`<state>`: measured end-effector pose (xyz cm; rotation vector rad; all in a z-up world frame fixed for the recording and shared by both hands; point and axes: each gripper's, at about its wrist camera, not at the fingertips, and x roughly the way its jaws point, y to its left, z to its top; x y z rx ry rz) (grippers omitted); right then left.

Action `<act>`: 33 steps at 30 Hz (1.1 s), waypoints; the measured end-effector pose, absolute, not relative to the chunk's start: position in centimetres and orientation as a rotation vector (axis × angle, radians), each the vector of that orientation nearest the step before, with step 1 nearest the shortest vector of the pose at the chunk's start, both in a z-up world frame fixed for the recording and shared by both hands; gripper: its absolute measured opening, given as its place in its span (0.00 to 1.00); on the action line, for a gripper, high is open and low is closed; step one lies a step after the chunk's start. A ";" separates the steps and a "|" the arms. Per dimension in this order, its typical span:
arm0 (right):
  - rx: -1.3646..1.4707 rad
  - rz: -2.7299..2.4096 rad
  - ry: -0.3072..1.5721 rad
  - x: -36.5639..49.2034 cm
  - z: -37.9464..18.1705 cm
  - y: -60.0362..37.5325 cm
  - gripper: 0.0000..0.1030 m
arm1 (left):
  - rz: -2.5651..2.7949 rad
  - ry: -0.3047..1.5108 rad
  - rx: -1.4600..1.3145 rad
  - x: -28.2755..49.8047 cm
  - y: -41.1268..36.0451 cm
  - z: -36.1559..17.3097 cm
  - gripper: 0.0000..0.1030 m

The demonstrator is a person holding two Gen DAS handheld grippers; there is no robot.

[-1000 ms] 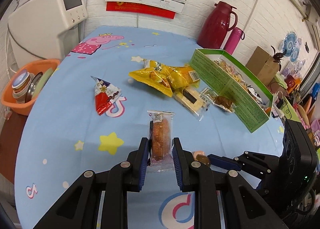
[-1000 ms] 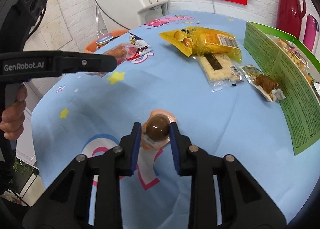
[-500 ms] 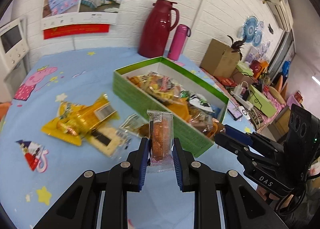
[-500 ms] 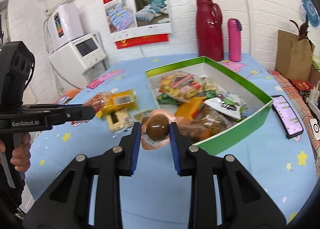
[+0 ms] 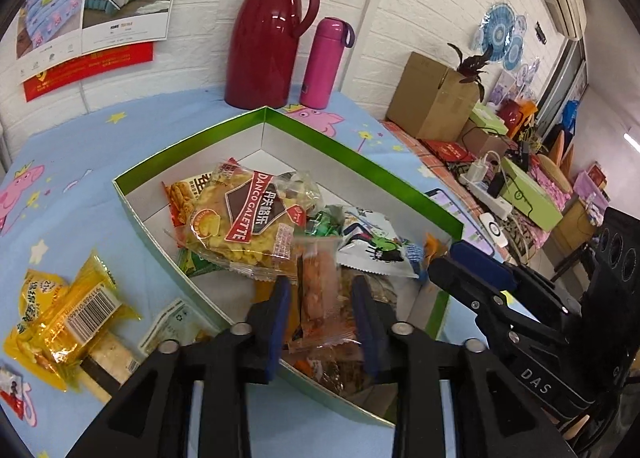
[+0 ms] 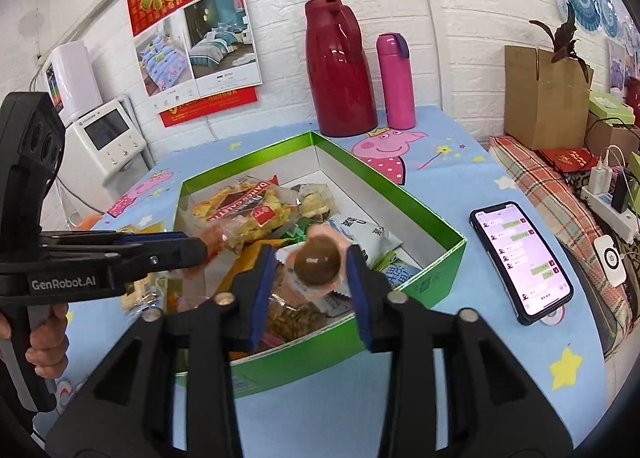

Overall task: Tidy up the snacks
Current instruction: 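Open both grippers to drop the items into the box, then grasp the red-white-blue candy wrapper with the left gripper while the right grasps the white biscuit packet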

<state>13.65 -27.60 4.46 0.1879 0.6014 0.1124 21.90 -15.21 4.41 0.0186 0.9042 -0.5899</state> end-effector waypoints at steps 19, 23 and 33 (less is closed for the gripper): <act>0.191 0.150 0.558 10.6 6.6 -24.8 0.79 | -0.465 0.802 0.013 18.0 -9.3 5.2 0.82; 0.166 0.179 0.549 9.7 7.5 -22.8 0.80 | -0.459 0.791 -0.008 16.8 -7.4 5.8 0.82; 0.085 0.337 0.595 8.3 7.2 -16.1 0.80 | -0.326 0.777 -0.114 15.4 3.4 7.2 0.82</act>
